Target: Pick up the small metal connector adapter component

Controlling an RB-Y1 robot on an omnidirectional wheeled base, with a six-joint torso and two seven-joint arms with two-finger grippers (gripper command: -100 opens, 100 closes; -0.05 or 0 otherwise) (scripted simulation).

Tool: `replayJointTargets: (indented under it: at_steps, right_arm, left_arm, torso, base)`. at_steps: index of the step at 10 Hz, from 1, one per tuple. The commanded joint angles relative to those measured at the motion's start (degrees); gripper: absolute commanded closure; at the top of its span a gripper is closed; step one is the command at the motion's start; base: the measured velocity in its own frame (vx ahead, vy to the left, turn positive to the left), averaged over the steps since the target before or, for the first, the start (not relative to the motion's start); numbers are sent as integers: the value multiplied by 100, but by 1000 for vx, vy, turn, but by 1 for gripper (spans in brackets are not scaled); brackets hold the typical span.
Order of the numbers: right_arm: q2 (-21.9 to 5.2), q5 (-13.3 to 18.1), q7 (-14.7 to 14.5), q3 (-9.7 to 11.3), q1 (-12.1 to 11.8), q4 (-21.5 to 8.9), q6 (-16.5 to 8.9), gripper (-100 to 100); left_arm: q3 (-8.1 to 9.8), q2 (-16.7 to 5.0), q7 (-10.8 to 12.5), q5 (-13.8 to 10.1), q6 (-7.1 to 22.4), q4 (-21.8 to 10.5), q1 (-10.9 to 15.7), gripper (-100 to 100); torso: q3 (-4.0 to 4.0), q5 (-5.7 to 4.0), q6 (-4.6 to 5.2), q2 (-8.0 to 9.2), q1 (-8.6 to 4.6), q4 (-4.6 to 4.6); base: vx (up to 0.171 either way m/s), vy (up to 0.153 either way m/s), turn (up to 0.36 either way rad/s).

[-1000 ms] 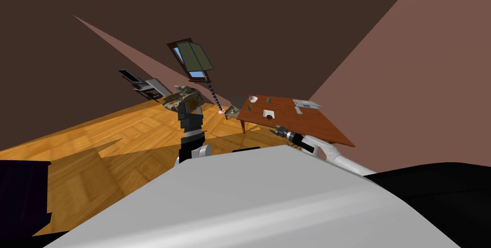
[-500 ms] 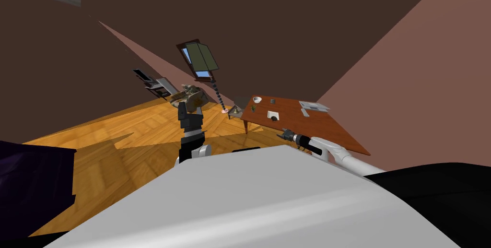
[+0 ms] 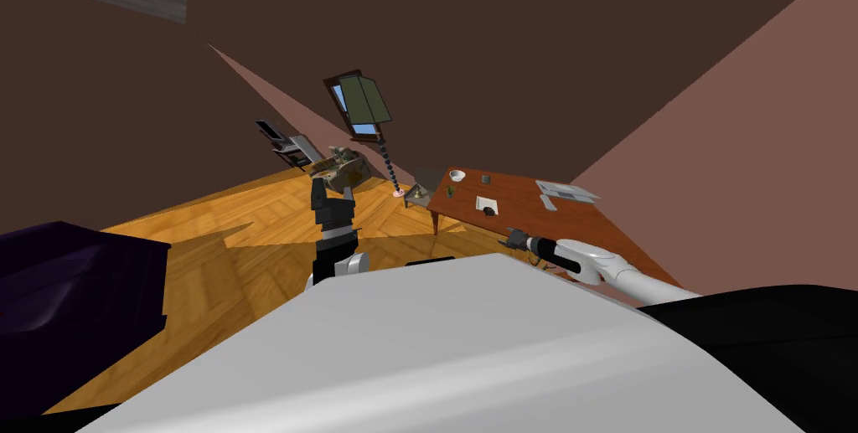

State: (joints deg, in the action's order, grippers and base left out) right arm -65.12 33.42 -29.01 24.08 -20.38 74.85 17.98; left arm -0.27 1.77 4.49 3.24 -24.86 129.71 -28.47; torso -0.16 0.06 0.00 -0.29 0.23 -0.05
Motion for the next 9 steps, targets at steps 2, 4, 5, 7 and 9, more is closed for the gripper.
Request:
replayJointTargets:
  at_steps: [2, 4, 5, 7, 9]
  right_arm:
    - [-293, 199, -184, 80, -66, -303, -51, -100]
    - [-513, 434, -393, 211, -68, -761, -61, -100]
    - [-513, 434, -393, 211, -68, -761, -61, -100]
    - [-667, 637, -582, 326, -79, -1173, -61, -100]
    - [-720, 726, -669, 377, -87, -1324, -58, -100]
  left_arm:
    - [0, 0, 0, 0, 0, 0, 0, 0]
    - [0, 0, 0, 0, 0, 0, -1, 0]
    - [0, 0, 0, 0, 0, 0, -1, 0]
    - [0, 0, 0, 0, 0, 0, 0, 0]
    - [1, 0, 0, 0, 0, 0, -1, 0]
  torso:
    - [-4, 1, 0, -7, 5, -2]
    - [-6, -2, 1, -9, 0, -3]
    - [-11, 0, -2, -18, 8, -4]
    - [-3, -1, 2, -4, -3, -1]
    - [-5, -3, 4, -7, -8, -3]
  base:
    - [102, 73, 129]
    - [119, 83, 132]
    - [92, 71, 85]
    - [113, 55, 136]
    - [98, 31, 60]
